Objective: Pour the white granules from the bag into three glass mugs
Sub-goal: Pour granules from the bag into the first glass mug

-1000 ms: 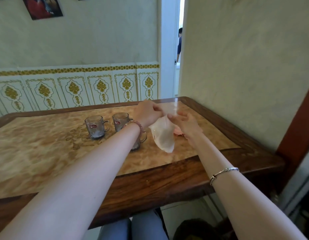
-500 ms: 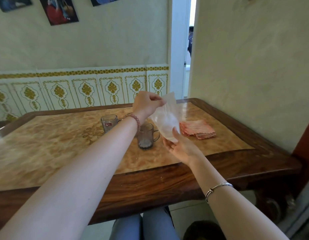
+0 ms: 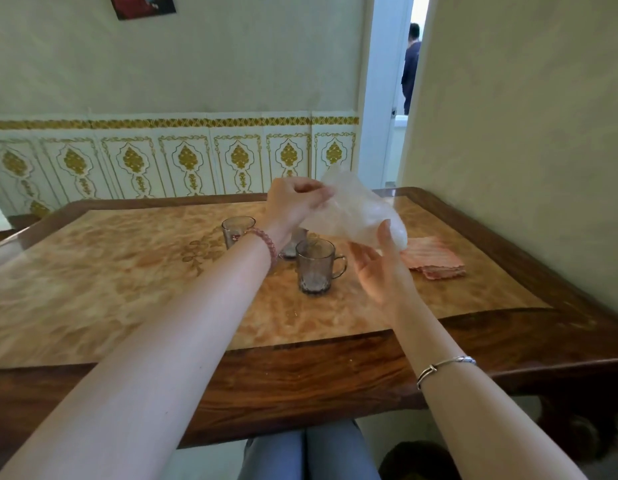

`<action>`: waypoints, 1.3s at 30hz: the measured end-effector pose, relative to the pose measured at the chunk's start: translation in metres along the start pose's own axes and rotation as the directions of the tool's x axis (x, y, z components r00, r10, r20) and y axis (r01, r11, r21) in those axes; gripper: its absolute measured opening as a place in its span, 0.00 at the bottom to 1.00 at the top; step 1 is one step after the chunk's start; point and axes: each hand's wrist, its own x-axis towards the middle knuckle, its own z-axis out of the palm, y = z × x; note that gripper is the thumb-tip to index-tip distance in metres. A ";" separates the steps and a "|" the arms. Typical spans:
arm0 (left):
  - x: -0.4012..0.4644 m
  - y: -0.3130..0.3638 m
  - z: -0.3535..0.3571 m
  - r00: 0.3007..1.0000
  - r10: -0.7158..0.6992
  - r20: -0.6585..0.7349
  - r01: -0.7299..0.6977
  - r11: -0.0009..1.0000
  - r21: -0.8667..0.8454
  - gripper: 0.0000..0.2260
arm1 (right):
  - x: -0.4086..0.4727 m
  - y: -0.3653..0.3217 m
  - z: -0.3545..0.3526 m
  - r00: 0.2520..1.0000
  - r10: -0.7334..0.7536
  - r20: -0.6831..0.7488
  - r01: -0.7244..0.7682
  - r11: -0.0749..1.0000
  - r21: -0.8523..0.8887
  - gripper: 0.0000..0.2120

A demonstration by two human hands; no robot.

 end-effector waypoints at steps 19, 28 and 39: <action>0.013 -0.084 0.004 0.991 -0.132 -0.031 0.122 0.968 -0.221 0.06 | 0.053 0.002 0.006 0.988 -0.154 -0.012 0.146 0.956 -0.256 0.49; 0.010 -0.107 0.005 0.982 -0.176 -0.061 0.149 0.939 -0.311 0.09 | 0.071 0.010 0.009 0.984 -0.111 0.142 0.136 0.973 -0.185 0.50; 0.008 -0.126 0.008 0.977 -0.170 -0.125 0.108 0.911 -0.398 0.06 | 0.087 0.024 0.009 0.980 -0.122 0.160 0.155 0.964 -0.217 0.52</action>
